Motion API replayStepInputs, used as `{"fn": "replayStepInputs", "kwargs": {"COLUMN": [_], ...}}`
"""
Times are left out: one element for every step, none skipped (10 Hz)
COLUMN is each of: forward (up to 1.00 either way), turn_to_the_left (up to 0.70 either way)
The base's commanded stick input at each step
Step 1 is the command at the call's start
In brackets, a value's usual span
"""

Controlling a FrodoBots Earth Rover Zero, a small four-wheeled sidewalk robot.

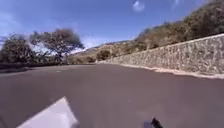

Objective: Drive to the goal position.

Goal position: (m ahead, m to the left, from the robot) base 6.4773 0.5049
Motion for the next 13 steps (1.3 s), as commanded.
{"fn": "replayStepInputs", "kwargs": {"forward": [0.5, 0.5, 0.5, 0.5, 0.5, 0.5, 0.5, 0.5, 0.5, 0.5, 0.5, 0.5, 0.5], "turn_to_the_left": [-0.33, -0.41, -0.49, -0.29, -0.06, 0.0, 0.0, 0.0, 0.0, -0.05, -0.32, -0.48, -0.41]}}
